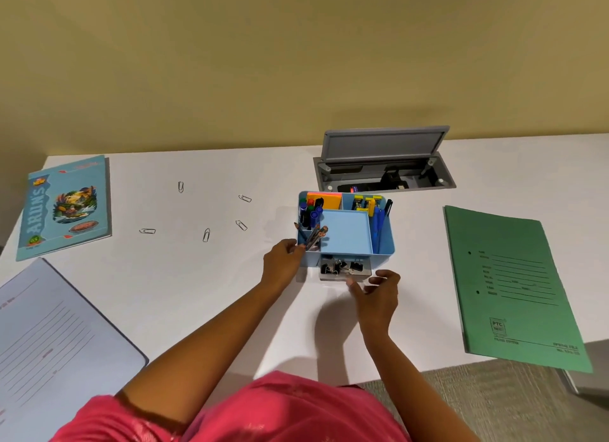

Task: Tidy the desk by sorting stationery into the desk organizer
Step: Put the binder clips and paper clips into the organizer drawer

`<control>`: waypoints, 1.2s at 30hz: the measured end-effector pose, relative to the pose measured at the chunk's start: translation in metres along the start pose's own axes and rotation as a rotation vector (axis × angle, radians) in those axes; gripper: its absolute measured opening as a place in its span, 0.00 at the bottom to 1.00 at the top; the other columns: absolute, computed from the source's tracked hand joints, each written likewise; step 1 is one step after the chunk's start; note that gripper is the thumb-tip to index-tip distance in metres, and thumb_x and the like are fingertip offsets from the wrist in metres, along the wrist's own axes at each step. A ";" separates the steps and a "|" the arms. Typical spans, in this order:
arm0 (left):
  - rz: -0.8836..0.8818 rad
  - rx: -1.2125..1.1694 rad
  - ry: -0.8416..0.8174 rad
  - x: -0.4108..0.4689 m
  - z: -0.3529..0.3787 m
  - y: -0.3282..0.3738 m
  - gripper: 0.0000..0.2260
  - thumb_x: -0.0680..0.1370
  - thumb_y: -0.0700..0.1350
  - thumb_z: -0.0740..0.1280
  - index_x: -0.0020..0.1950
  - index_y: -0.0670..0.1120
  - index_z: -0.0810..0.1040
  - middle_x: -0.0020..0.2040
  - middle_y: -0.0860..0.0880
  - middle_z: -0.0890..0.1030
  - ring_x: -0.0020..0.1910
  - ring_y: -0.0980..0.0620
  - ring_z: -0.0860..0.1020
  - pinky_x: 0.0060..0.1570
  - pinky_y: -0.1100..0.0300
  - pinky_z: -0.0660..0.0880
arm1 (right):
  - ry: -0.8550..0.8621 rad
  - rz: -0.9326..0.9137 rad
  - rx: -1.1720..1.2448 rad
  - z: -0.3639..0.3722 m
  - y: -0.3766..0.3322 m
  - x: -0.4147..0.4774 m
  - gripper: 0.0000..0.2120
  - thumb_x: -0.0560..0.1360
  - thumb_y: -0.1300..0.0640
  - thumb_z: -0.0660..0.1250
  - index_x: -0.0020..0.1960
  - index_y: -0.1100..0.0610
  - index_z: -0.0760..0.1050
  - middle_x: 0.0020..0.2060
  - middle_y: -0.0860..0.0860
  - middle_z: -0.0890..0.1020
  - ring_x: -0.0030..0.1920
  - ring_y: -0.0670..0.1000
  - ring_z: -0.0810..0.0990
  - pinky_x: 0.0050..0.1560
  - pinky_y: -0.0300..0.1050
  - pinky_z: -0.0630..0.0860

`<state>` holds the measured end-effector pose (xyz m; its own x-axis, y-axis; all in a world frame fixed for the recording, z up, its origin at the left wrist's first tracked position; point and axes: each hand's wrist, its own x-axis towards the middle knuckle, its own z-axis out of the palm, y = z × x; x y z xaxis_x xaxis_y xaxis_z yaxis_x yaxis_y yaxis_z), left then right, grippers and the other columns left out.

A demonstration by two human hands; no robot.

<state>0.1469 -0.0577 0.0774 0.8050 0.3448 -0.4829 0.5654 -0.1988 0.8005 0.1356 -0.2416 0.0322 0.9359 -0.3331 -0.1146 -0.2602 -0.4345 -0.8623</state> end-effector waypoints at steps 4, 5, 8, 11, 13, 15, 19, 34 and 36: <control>-0.014 0.000 -0.019 0.003 -0.002 0.003 0.15 0.78 0.46 0.62 0.64 0.45 0.74 0.58 0.45 0.79 0.55 0.44 0.77 0.58 0.46 0.76 | 0.037 -0.034 0.025 0.009 -0.005 0.008 0.27 0.63 0.60 0.79 0.53 0.57 0.65 0.45 0.56 0.74 0.43 0.56 0.76 0.40 0.37 0.70; -0.014 -0.002 -0.024 0.004 -0.003 0.002 0.15 0.79 0.46 0.62 0.65 0.45 0.73 0.58 0.45 0.79 0.54 0.45 0.77 0.58 0.47 0.76 | 0.047 -0.030 0.021 0.010 -0.008 0.010 0.28 0.63 0.60 0.79 0.54 0.59 0.65 0.47 0.56 0.73 0.45 0.55 0.74 0.42 0.39 0.71; -0.015 -0.028 -0.043 0.004 -0.004 0.001 0.17 0.79 0.47 0.62 0.67 0.45 0.71 0.57 0.45 0.79 0.50 0.45 0.78 0.55 0.48 0.78 | 0.082 0.002 0.004 0.015 -0.017 0.017 0.31 0.63 0.59 0.79 0.57 0.63 0.64 0.50 0.55 0.69 0.48 0.51 0.69 0.46 0.44 0.72; -0.016 -0.040 -0.047 0.003 -0.005 0.000 0.17 0.79 0.47 0.61 0.68 0.45 0.71 0.57 0.46 0.78 0.50 0.45 0.78 0.54 0.50 0.78 | 0.109 0.011 0.014 0.020 -0.019 0.020 0.33 0.63 0.57 0.80 0.58 0.64 0.62 0.53 0.57 0.69 0.51 0.52 0.69 0.50 0.47 0.73; -0.018 -0.040 -0.049 0.003 -0.005 0.001 0.17 0.79 0.47 0.61 0.68 0.45 0.71 0.57 0.46 0.79 0.51 0.44 0.79 0.55 0.49 0.78 | 0.099 0.032 0.020 0.023 -0.018 0.018 0.34 0.64 0.56 0.79 0.59 0.64 0.61 0.56 0.59 0.69 0.54 0.54 0.70 0.51 0.47 0.73; -0.016 -0.040 -0.055 0.002 -0.006 0.001 0.17 0.80 0.47 0.61 0.67 0.45 0.71 0.58 0.45 0.79 0.51 0.45 0.79 0.56 0.49 0.77 | 0.096 0.044 -0.001 0.023 -0.017 0.016 0.33 0.65 0.55 0.79 0.58 0.65 0.62 0.54 0.59 0.69 0.53 0.55 0.70 0.48 0.44 0.70; 0.005 -0.046 -0.044 0.001 -0.007 -0.006 0.16 0.79 0.49 0.62 0.66 0.45 0.73 0.60 0.45 0.79 0.56 0.45 0.78 0.58 0.48 0.76 | 0.055 0.041 -0.077 0.025 -0.014 0.009 0.25 0.67 0.55 0.77 0.52 0.65 0.66 0.46 0.57 0.70 0.48 0.55 0.70 0.45 0.44 0.66; -0.046 -0.173 -0.043 0.008 -0.010 -0.016 0.07 0.77 0.49 0.67 0.51 0.47 0.77 0.49 0.46 0.81 0.52 0.44 0.80 0.48 0.56 0.78 | -0.261 0.969 0.910 0.046 -0.038 0.011 0.08 0.77 0.74 0.56 0.47 0.66 0.73 0.31 0.55 0.69 0.32 0.52 0.68 0.35 0.43 0.69; -0.031 -0.155 -0.035 0.008 -0.011 -0.015 0.07 0.77 0.49 0.67 0.51 0.47 0.78 0.48 0.47 0.81 0.51 0.45 0.80 0.49 0.55 0.78 | -0.273 1.008 0.976 0.046 -0.038 0.008 0.11 0.76 0.74 0.53 0.44 0.64 0.73 0.28 0.55 0.71 0.31 0.52 0.69 0.34 0.42 0.70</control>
<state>0.1424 -0.0420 0.0653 0.7948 0.3159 -0.5182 0.5578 -0.0440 0.8288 0.1644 -0.1891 0.0410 0.4976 0.0693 -0.8646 -0.6697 0.6642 -0.3322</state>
